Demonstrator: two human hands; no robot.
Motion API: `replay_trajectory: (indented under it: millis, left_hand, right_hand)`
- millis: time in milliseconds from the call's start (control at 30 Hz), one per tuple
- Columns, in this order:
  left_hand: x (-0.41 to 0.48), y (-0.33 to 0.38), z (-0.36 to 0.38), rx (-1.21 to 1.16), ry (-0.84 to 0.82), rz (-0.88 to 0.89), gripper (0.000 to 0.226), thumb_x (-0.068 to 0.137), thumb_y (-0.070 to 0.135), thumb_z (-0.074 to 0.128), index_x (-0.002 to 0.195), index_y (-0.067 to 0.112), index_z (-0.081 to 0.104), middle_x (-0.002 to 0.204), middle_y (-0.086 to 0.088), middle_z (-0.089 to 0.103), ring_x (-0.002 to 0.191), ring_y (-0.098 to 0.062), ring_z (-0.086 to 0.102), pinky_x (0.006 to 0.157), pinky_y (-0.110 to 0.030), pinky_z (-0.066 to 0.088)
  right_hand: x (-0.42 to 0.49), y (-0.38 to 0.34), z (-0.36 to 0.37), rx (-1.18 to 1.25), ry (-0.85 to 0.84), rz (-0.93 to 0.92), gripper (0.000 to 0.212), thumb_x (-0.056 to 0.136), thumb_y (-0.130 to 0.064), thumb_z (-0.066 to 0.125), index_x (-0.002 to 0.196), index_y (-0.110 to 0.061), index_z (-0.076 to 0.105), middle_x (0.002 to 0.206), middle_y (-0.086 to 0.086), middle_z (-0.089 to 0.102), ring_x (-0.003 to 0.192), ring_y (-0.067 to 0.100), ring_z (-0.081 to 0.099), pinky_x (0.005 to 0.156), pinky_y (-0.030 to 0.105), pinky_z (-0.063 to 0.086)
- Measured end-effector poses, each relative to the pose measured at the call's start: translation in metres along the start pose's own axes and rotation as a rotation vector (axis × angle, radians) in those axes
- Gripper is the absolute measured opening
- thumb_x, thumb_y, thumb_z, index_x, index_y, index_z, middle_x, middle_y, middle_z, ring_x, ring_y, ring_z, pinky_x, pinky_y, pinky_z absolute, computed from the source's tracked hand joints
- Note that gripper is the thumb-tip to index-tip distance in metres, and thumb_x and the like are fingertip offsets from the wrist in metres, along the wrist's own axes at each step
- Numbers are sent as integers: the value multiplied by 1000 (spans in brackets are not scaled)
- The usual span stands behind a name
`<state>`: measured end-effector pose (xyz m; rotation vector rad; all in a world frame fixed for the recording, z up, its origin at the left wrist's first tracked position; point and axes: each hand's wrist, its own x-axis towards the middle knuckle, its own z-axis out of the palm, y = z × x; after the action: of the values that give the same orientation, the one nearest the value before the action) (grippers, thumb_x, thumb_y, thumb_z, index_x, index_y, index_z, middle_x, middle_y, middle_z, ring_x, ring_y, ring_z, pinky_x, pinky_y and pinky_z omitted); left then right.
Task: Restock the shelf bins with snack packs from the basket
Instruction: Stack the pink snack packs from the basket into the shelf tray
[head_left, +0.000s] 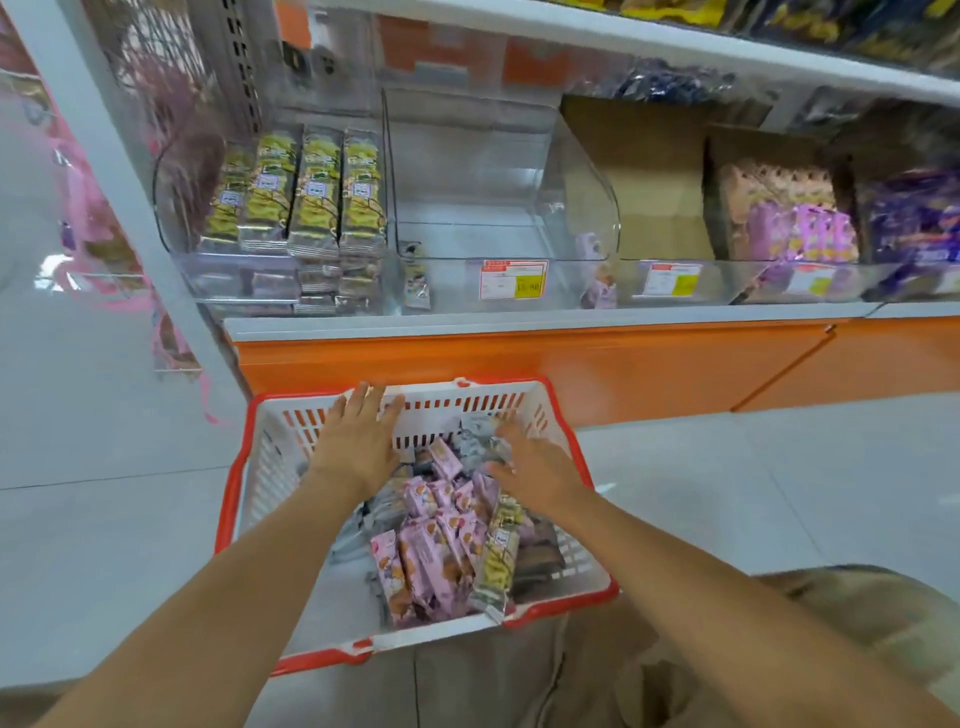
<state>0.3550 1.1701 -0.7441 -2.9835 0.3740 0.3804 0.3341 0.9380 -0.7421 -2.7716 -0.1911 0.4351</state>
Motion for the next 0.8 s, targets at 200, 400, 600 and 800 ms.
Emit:
replay_trajectory:
  millis: [200,400,600,800]
  left_hand:
    - [25,-1,27,-20,-86,-21,75,101,41,39,157,19,-5,164,-10,-9,151,-30,-9,122,-45,2]
    - [38,-4,42,8,-69,-44,75,101,40,38,156,16,-6,164,-8,-6,151,-30,-7,122,-46,4]
    - [36,-6,40,-7,-49,-53,77,99,38,43,156,15,-4,164,-6,-4,151,-28,-6,122,-45,3]
    - [15,-24,14,-187,288,-127,77,81,19,71,147,5,35,147,-19,37,136,-37,32,112,-52,30]
  right_hand:
    - [2,17,50,-26,-254,134,63,95,-57,46,143,-18,35,127,11,61,114,32,58,94,40,49]
    - [13,18,57,88,-223,180,61,89,-39,62,139,-21,32,105,9,68,88,27,67,78,43,58]
    - [9,6,33,205,-103,14,61,91,-24,60,144,-24,31,74,3,60,53,10,51,51,31,49]
    - [-2,-18,-14,413,49,-176,61,96,-21,56,144,-37,22,79,-1,53,49,5,45,48,26,40]
